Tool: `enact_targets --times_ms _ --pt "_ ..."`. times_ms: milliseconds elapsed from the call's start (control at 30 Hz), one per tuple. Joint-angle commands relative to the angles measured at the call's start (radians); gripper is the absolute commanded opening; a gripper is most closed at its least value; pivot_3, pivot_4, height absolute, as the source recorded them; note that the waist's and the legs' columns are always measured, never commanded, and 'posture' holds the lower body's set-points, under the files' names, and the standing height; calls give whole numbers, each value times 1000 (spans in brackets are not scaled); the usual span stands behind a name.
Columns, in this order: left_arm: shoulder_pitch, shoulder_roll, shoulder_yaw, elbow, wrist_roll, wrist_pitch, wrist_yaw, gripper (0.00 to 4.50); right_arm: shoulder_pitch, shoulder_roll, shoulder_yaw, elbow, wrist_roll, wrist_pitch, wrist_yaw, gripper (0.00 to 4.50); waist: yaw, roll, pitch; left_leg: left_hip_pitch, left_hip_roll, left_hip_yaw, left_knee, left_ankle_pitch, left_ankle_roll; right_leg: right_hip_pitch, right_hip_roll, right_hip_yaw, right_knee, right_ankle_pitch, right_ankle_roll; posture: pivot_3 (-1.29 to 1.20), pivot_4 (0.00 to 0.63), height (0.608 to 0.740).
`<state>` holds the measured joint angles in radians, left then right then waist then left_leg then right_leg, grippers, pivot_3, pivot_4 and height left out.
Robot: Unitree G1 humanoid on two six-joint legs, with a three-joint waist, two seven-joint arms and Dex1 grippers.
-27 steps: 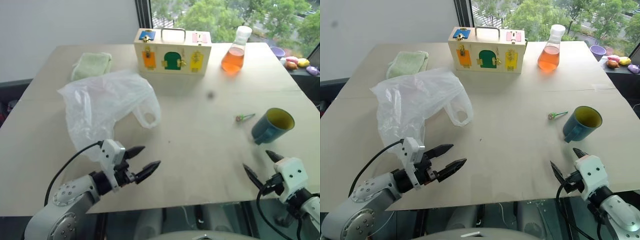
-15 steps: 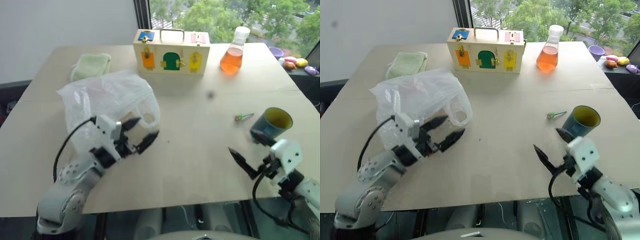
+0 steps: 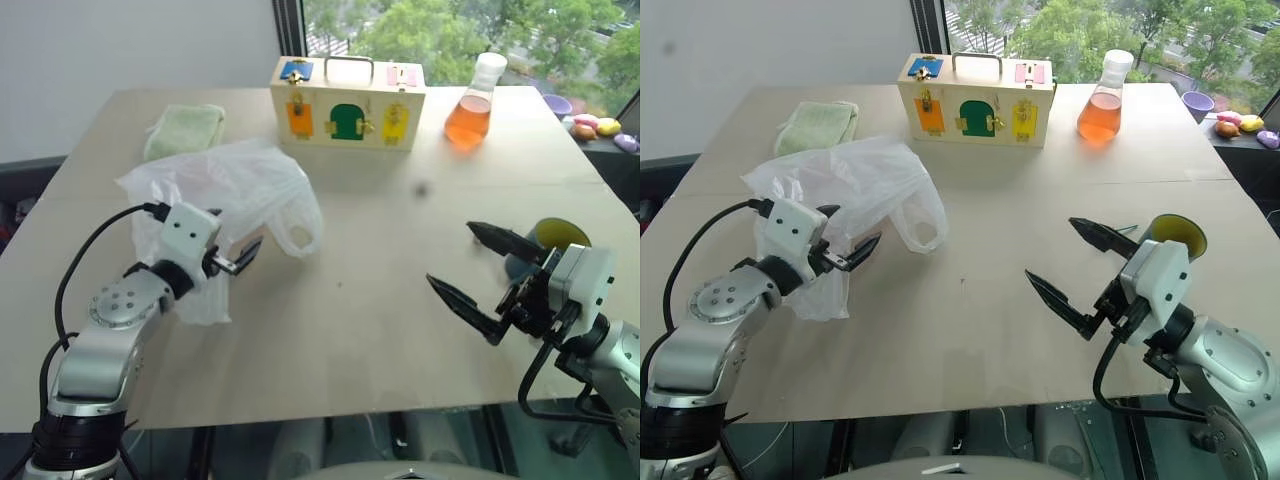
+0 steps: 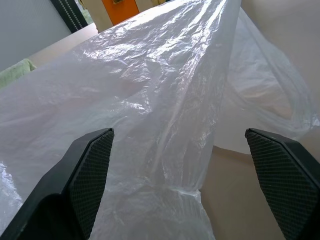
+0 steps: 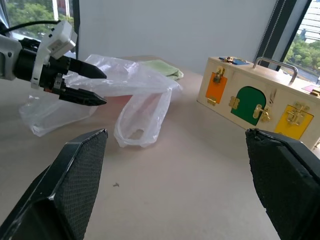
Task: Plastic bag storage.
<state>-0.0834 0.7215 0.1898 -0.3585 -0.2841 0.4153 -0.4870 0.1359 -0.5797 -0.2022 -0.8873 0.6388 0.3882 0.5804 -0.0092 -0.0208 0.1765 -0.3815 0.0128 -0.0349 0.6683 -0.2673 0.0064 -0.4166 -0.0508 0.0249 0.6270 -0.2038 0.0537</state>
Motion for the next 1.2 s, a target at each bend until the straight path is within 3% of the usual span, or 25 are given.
enact_targets --times_ms 33,333,500,900,1000,1200 --pt "-43 13 6 15 21 -44 -29 4343 -27 -7 -7 -50 67 5 -13 4486 0 0 0 0 0 0 0 0 0 0 0 0 0 0 0 0 150 740" --pt "-92 22 -12 68 78 -76 -73 4343 -107 -9 0 -66 128 4 -40 4486 -2 0 0 0 0 0 0 0 0 0 0 0 0 1 0 0 150 740" --pt "-99 57 -76 58 179 -50 -68 4343 -125 -7 9 -75 136 -1 -43 4486 -1 0 0 0 0 0 0 0 0 0 0 0 0 0 0 0 150 740" --pt "-173 49 -157 62 335 116 15 4343 -137 -2 32 -50 138 -28 -19 4486 -3 0 0 0 0 0 0 0 0 0 0 0 0 3 3 0 150 740" --pt "-194 49 -168 102 371 121 31 3769 -139 1 32 -42 137 -30 -18 4500 -2 0 0 0 0 0 0 0 0 0 0 0 0 3 3 0 150 740" --pt "-247 46 -179 189 430 75 54 724 -121 9 35 -27 102 -45 -24 4500 -2 0 0 0 0 0 0 0 0 0 0 0 0 3 3 0 150 740"
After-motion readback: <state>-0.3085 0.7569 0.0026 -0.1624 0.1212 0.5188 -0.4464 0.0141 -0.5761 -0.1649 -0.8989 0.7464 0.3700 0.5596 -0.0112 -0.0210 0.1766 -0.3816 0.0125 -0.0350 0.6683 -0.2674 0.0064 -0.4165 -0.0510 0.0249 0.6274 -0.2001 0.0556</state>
